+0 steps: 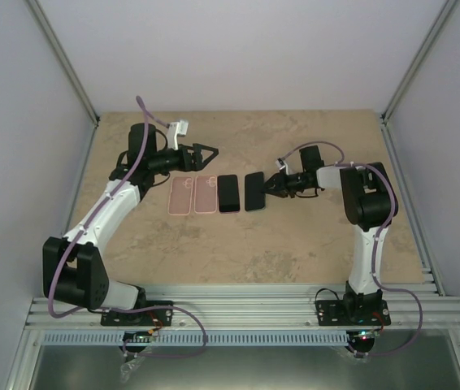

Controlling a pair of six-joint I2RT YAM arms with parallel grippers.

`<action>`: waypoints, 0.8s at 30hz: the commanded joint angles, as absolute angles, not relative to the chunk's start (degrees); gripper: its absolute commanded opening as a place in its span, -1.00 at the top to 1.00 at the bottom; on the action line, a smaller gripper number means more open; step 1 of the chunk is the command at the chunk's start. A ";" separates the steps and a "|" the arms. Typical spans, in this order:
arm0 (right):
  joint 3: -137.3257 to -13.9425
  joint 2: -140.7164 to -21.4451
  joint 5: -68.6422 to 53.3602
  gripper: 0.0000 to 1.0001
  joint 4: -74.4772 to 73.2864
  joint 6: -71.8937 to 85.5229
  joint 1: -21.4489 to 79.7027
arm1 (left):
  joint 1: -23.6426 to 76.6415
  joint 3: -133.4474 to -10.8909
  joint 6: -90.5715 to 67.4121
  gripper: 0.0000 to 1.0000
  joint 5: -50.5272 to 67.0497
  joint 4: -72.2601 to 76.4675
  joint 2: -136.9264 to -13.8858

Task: Take the phone out of the phone case
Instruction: Place the phone at the center of the board.

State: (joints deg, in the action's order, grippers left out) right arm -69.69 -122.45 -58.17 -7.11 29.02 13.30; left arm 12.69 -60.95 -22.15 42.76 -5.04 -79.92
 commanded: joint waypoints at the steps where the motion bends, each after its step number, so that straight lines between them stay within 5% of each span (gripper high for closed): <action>1: -70.22 -123.13 -58.90 0.57 -5.36 29.73 12.83 | 12.35 -60.60 -23.01 -0.99 43.86 -3.26 -80.83; 17: -67.45 -116.49 -53.95 -0.88 -6.75 27.94 12.92 | 12.22 -61.47 -22.49 -0.99 42.26 -4.20 -81.68; 24: -67.27 -109.77 -48.26 -0.95 -10.13 23.00 12.83 | 11.15 -64.81 -17.37 -0.99 38.15 -12.32 -81.13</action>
